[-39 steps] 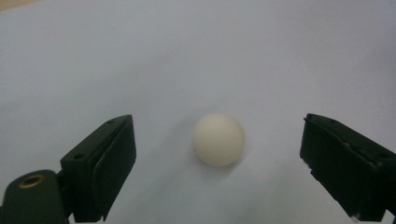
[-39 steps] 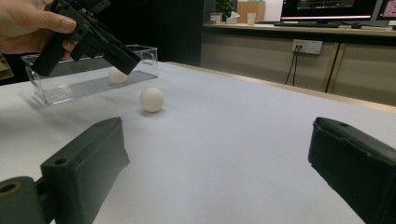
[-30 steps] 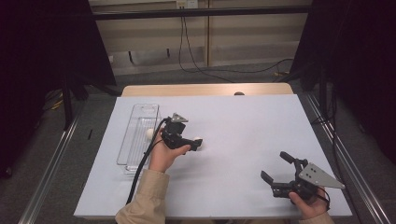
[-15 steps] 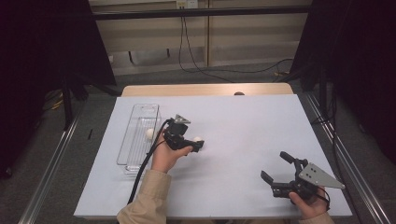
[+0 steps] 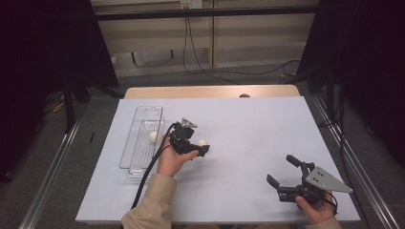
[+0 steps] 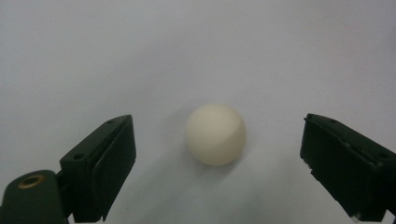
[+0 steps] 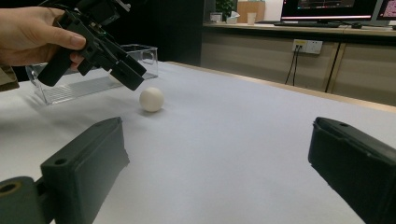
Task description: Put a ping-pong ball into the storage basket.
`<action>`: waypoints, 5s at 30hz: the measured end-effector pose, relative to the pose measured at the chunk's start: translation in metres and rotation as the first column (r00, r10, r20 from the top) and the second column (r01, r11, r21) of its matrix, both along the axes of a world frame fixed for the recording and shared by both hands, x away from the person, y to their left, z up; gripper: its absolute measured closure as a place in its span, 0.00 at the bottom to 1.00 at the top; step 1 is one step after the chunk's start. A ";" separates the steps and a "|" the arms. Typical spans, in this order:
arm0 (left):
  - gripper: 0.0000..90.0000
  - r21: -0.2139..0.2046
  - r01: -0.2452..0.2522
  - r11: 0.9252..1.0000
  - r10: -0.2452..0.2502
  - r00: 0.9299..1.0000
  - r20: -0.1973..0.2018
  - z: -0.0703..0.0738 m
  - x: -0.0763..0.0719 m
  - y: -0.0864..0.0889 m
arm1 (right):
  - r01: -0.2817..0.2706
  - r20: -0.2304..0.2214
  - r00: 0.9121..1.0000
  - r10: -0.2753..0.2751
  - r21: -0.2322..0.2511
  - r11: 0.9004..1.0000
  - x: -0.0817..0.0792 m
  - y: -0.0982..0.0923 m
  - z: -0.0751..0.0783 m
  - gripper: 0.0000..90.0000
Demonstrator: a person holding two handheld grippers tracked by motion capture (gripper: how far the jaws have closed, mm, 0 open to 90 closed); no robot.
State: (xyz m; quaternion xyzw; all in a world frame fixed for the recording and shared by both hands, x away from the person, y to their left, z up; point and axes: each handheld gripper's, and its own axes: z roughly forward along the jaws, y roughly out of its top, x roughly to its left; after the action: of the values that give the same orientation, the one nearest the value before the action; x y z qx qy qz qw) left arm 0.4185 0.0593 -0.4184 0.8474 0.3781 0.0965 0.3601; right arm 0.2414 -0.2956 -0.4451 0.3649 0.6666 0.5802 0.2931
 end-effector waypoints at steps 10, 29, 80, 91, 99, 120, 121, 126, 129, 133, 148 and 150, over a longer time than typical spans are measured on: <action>0.13 0.014 -0.006 1.000 0.006 1.000 -0.007 -0.006 0.001 -0.004 | 0.000 -0.001 1.000 0.000 0.000 1.000 0.000 0.000 0.000 0.04; 0.28 0.053 -0.001 0.999 0.001 1.000 0.000 -0.017 0.003 -0.010 | 0.000 0.000 1.000 0.000 0.001 1.000 0.000 0.000 0.000 0.04; 0.53 0.053 0.006 0.999 -0.005 1.000 -0.007 -0.034 0.006 -0.015 | -0.001 -0.002 1.000 0.001 0.000 1.000 0.000 0.000 0.000 0.04; 0.57 0.050 0.009 0.999 -0.009 1.000 -0.005 -0.034 0.006 -0.015 | 0.000 -0.002 1.000 0.000 -0.001 1.000 0.000 0.000 0.000 0.04; 0.57 0.039 0.010 0.999 -0.009 1.000 -0.011 -0.033 0.006 -0.014 | 0.000 -0.002 1.000 0.000 -0.001 1.000 0.000 0.000 0.000 0.04; 0.57 -0.007 -0.002 1.000 0.002 1.000 -0.018 -0.019 0.004 -0.007 | 0.000 -0.002 1.000 0.000 -0.001 1.000 0.000 0.000 0.000 0.04; 0.57 -0.008 0.000 1.000 0.000 1.000 -0.012 -0.019 0.004 -0.006 | 0.000 -0.001 1.000 0.000 -0.001 1.000 0.000 0.000 0.000 0.04; 0.57 -0.023 -0.007 1.000 0.006 1.000 -0.011 -0.013 0.004 -0.003 | 0.001 -0.002 1.000 -0.001 -0.001 1.000 0.000 0.000 0.000 0.04; 0.57 -0.035 -0.004 0.999 0.004 1.000 -0.013 -0.010 0.004 -0.001 | 0.000 -0.001 1.000 0.000 -0.001 1.000 0.000 0.000 0.000 0.04; 0.57 -0.047 -0.009 0.999 0.009 1.000 -0.008 -0.007 0.003 0.001 | -0.001 -0.002 1.000 0.001 -0.001 1.000 0.000 0.000 0.000 0.04; 0.57 -0.062 -0.015 0.998 0.014 1.000 -0.011 0.003 0.002 0.008 | 0.000 -0.001 1.000 0.000 0.000 1.000 0.000 0.000 0.000 0.04; 0.57 -0.066 -0.017 0.998 0.017 1.000 -0.007 0.005 0.002 0.009 | -0.001 0.000 1.000 0.001 -0.001 1.000 0.000 0.000 0.000 0.04</action>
State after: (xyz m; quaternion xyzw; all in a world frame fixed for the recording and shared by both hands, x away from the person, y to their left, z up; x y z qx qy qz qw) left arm 0.4208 0.0683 -0.4135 0.8322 0.3893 0.0844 0.3857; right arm 0.2418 -0.2960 -0.4450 0.3645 0.6669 0.5800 0.2932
